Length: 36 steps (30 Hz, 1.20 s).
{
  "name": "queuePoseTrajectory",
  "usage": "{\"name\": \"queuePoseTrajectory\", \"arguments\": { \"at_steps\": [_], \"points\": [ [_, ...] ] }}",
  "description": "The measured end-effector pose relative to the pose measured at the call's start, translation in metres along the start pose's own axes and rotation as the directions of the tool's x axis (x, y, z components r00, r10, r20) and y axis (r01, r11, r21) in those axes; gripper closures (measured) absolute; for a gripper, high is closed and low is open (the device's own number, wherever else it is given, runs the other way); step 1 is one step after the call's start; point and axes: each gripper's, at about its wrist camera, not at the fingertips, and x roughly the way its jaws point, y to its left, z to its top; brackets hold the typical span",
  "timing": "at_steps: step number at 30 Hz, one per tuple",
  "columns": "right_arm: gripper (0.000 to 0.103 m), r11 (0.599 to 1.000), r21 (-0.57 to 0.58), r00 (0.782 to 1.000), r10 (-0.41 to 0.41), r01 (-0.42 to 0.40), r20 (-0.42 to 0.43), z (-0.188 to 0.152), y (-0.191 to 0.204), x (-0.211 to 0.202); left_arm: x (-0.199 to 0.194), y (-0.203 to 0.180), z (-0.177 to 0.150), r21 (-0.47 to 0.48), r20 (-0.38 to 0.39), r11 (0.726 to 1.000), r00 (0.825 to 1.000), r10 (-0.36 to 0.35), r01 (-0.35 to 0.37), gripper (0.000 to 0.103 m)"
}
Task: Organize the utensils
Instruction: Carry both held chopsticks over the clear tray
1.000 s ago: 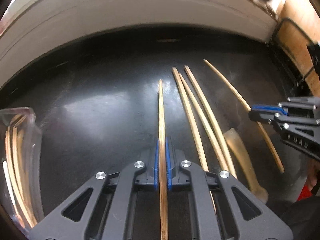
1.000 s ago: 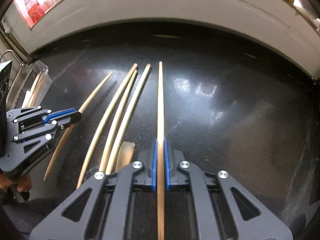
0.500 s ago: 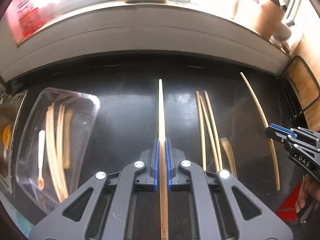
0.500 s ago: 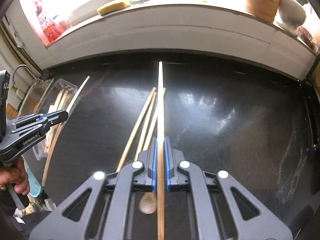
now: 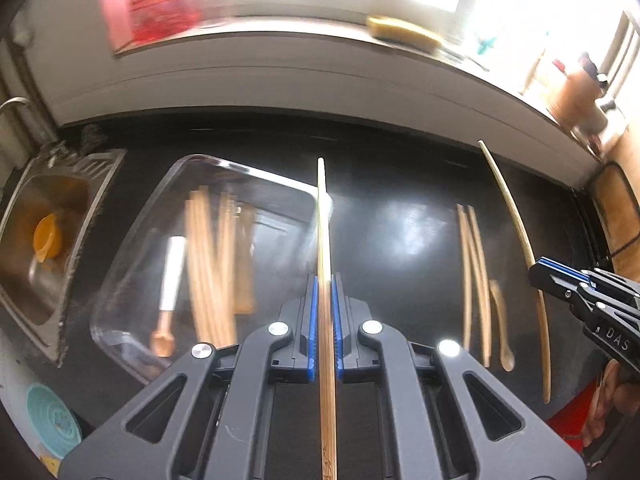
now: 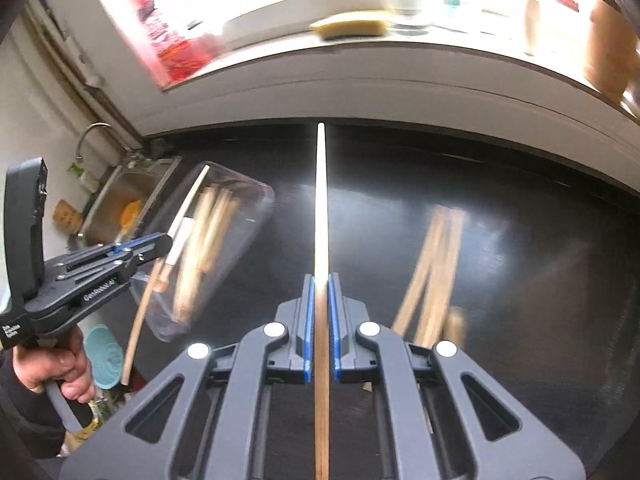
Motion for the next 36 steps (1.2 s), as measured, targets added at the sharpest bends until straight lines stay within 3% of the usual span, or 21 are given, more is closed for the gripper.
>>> {"name": "queuePoseTrajectory", "arguments": {
  "at_steps": [9,15,29,36],
  "points": [
    [0.095,0.991,-0.033,0.991,0.125,-0.127,-0.046,0.030,0.105,0.050,-0.017,0.107,0.002,-0.111,0.012,0.993,0.999,0.049,-0.047,0.097],
    [0.095,0.987,-0.058,0.987,0.148,-0.152,-0.068,0.044,0.148,0.070,-0.015,0.143,0.007,-0.146,0.009,0.988,0.999,0.045,-0.043,0.097],
    [0.095,0.992,-0.045,0.989,0.118,-0.122,-0.090,0.052,0.162,0.093,0.006,0.161,0.026,-0.142,-0.001,0.990,1.000,-0.015,0.014,0.097],
    [0.095,0.994,0.004,0.983,0.112,-0.112,-0.147,0.055,0.155,0.124,0.037,0.165,0.031,-0.186,-0.041,0.982,0.998,-0.043,0.035,0.097]
  ]
}}
